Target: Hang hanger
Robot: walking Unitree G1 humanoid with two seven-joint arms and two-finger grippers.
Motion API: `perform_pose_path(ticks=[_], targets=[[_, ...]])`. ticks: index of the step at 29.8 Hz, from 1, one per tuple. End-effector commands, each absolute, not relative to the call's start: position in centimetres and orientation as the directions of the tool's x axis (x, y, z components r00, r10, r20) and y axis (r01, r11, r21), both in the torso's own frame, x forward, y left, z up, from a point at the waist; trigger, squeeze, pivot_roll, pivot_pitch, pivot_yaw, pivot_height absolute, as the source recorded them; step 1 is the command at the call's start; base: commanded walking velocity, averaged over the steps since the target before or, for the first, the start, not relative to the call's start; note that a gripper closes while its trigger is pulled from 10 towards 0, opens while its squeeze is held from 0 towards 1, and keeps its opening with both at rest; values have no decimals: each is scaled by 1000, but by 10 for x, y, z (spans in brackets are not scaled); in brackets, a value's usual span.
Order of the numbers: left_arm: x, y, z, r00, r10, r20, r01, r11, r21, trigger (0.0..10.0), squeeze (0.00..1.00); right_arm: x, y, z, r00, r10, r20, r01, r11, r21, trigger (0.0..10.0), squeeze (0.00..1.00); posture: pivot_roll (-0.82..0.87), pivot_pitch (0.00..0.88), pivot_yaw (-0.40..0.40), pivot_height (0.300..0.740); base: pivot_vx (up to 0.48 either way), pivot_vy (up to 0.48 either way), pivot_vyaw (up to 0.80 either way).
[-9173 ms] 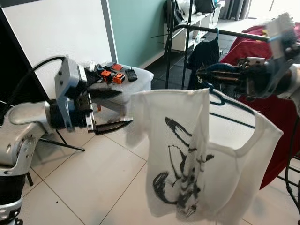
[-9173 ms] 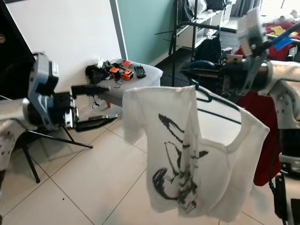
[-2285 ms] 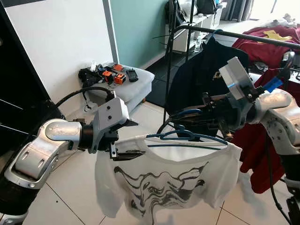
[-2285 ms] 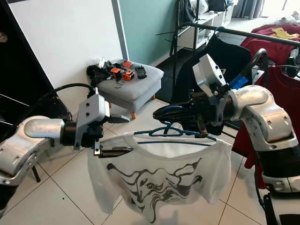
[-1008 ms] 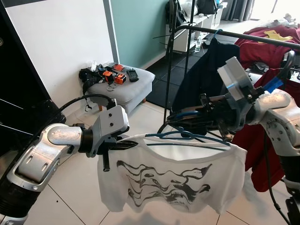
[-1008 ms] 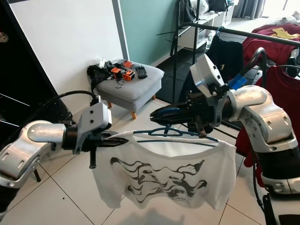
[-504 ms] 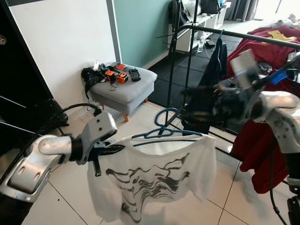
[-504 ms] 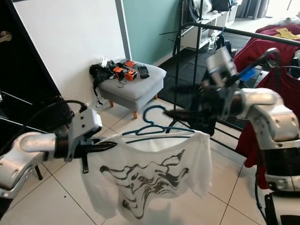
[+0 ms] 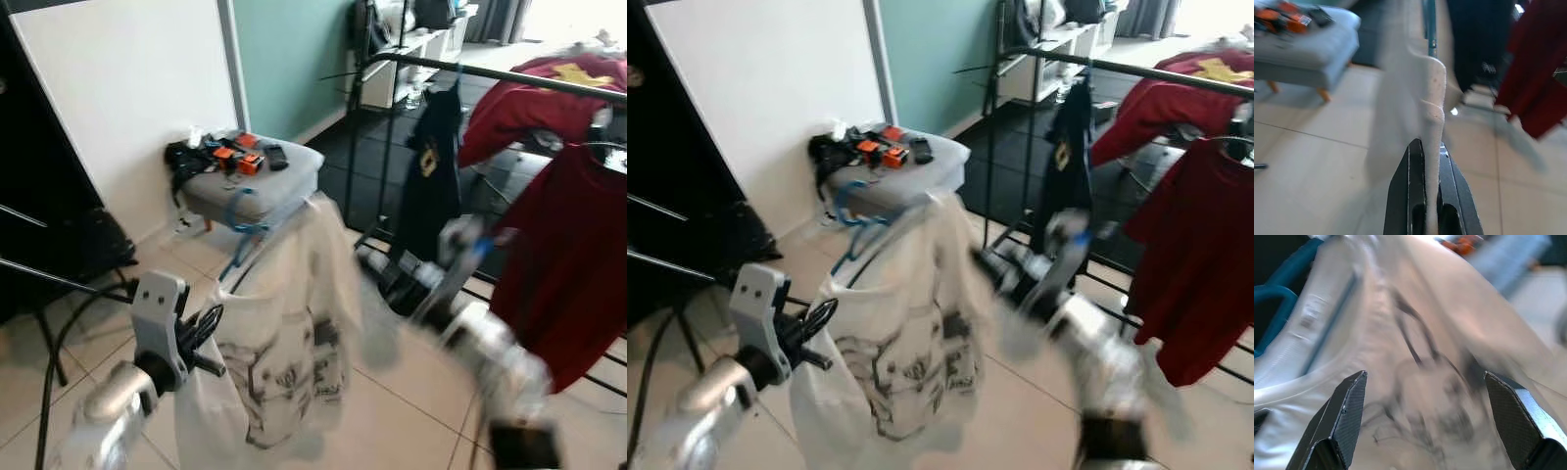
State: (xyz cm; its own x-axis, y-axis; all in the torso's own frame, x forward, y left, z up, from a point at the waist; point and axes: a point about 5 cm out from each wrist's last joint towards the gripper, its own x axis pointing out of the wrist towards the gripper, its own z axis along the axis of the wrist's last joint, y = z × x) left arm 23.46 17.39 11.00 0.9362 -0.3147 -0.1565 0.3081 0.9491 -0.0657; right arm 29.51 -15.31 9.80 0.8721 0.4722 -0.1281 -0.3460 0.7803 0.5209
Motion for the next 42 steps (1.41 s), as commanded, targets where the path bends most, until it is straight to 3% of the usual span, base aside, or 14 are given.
perform_pose_path(ticks=[1,9,13,17,23,29,33,42], targets=[[235,172,115,940,-320,-119,315,947,-58,10000,0,306,-164,119,903,426,-58,-355,814,460,10000,0,-86,83,35,740,0,0,-769],[244,178,117,952,-281,-121,275,959,-64,10000,0,310,-164,121,913,401,-71,-327,828,456,10000,0,-101,67,32,740,0,0,-774],[247,181,120,964,-239,-115,239,971,-12,10000,0,309,-162,121,919,387,-72,-316,834,452,10000,0,-100,66,30,740,398,0,-775],[260,198,129,992,-108,-71,110,994,27,10000,0,308,-158,121,927,368,-66,-303,844,443,10000,0,-109,61,29,740,480,0,-775],[269,201,140,997,-75,-34,77,996,46,10000,0,309,-158,122,929,367,-57,-306,842,444,10000,0,-109,57,30,740,480,0,-696],[284,186,161,991,-133,21,131,989,71,10000,0,311,-158,123,934,356,-40,-303,845,441,10000,0,-120,54,43,740,480,0,0],[285,151,171,953,-300,36,299,953,45,10000,0,310,-156,122,933,357,-50,-300,847,439,10000,0,-117,54,44,740,480,0,-581],[291,137,177,968,-251,16,251,968,-6,10000,0,311,-156,123,936,349,-36,-295,840,454,10000,0,-113,49,43,740,480,0,-258]])
